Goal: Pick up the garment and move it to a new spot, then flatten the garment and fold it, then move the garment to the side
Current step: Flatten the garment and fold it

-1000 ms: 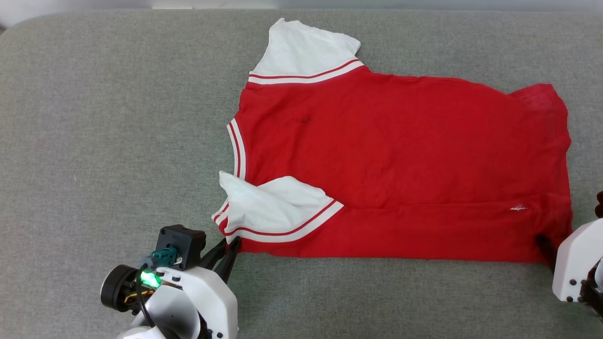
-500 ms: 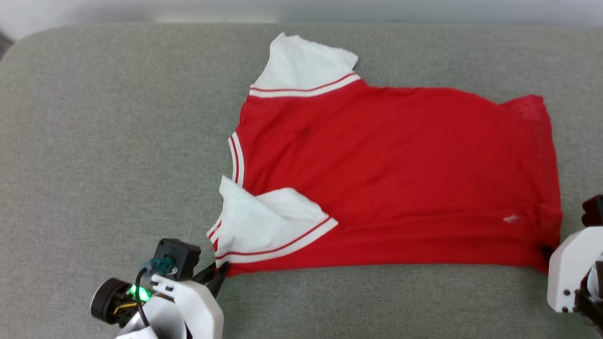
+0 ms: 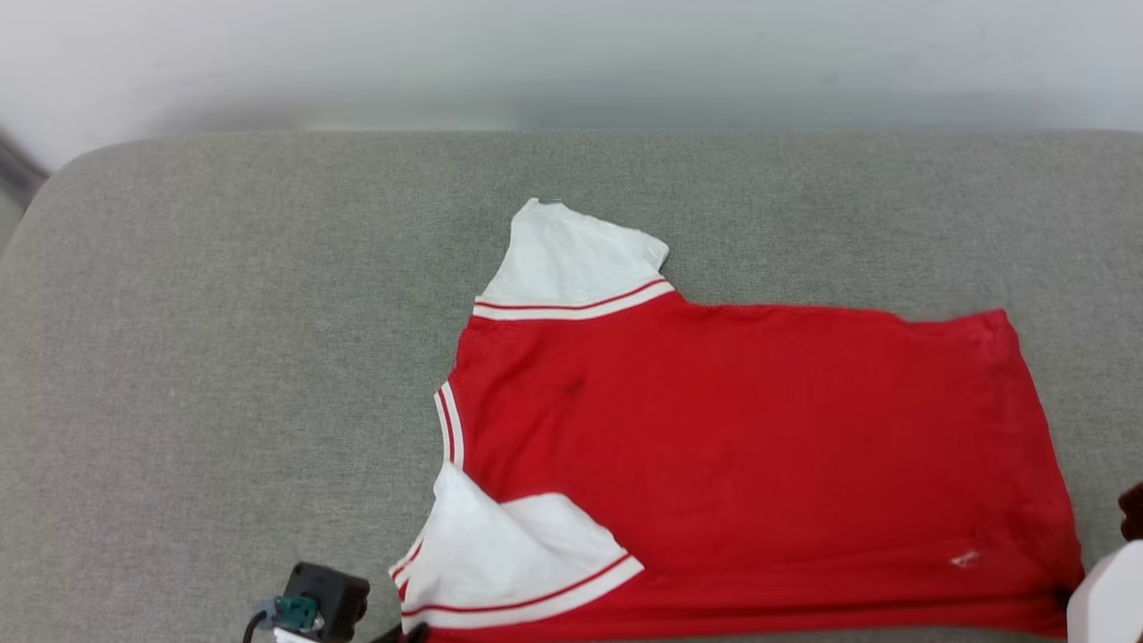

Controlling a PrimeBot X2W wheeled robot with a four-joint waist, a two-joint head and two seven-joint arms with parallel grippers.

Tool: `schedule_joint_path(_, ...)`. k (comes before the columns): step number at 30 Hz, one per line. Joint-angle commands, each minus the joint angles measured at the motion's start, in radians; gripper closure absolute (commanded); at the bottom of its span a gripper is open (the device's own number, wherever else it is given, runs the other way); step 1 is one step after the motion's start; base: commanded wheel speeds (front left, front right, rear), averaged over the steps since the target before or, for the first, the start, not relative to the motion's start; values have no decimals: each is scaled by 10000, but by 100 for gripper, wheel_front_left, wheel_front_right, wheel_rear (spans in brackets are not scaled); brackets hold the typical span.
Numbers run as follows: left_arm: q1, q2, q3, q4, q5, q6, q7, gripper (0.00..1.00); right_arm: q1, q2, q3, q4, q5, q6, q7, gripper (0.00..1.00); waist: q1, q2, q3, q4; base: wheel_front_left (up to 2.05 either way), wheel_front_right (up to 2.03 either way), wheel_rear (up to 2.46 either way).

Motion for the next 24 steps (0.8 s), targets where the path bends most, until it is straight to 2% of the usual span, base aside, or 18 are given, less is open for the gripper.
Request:
schedule_joint_path(1,169,91,28,-76,-49,72,24,100,274,39,-136,-94,82,-16,98,100,0,0,-34,8,0,0,0)
schedule_joint_path(8,232,-110,-267,143,-92,-81,13,100,831,102,-69,-3,-70,-14,-7,100,0,0,-23,16,0,0,0)
schedule_joint_path(14,-110,-478,-484,793,-142,-547,-337,100,615,-61,253,470,-402,-13,-486,100,0,0,74,21,0,0,0)
schedule_joint_path(15,-172,-531,-505,905,-130,-592,-377,55,589,-58,311,587,-480,-13,-601,100,0,0,79,24,0,0,0)
schedule_joint_path(16,-236,-545,-527,1029,-82,-621,-425,0,542,-24,344,713,-532,-14,-701,100,0,0,77,27,0,0,0)
schedule_joint_path(17,-279,-572,-541,1143,-77,-649,-445,0,476,23,361,792,-580,-13,-847,36,0,0,68,32,0,0,0)
schedule_joint_path(18,-310,-596,-548,1236,-68,-673,-479,0,433,82,368,870,-562,-13,-932,0,0,0,52,35,0,0,0)
schedule_joint_path(24,-510,-768,-329,1520,-10,-709,-1066,0,163,137,377,876,-475,-10,-1550,0,0,0,-130,13,0,0,0)
